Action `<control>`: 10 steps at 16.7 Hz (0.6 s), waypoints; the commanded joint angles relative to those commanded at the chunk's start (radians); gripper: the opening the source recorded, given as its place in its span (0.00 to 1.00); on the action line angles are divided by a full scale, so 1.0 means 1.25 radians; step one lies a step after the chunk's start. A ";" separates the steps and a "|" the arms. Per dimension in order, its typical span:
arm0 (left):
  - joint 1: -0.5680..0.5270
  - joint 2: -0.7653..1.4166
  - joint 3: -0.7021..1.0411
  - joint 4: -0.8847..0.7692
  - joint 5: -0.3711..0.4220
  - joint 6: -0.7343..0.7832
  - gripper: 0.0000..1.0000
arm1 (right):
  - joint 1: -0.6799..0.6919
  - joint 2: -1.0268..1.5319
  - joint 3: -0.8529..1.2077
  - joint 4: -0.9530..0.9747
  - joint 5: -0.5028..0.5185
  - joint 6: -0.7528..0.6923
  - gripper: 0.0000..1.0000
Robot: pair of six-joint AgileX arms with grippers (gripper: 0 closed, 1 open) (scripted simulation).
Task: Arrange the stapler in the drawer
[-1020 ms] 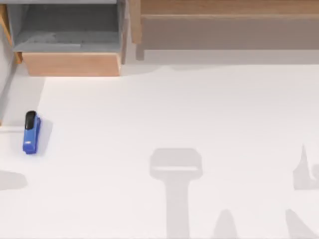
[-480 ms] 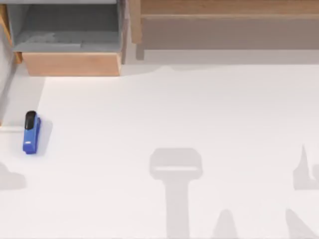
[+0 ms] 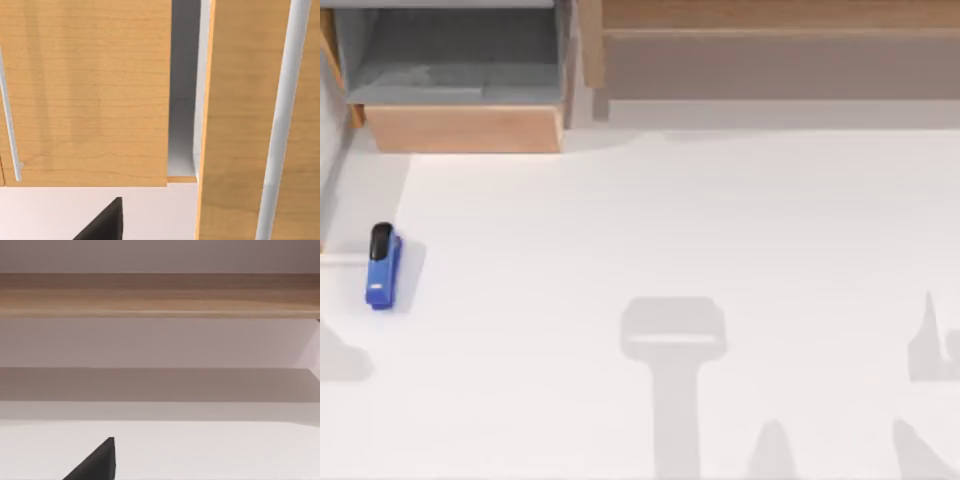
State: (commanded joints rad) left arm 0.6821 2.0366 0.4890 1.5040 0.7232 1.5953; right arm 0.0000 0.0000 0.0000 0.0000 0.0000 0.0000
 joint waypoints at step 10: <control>0.036 -0.014 -0.046 0.027 0.038 0.002 1.00 | 0.000 0.000 0.000 0.000 0.000 0.000 1.00</control>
State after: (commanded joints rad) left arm 0.7275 2.0188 0.4310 1.5381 0.7708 1.5983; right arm 0.0000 0.0000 0.0000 0.0000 0.0000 0.0000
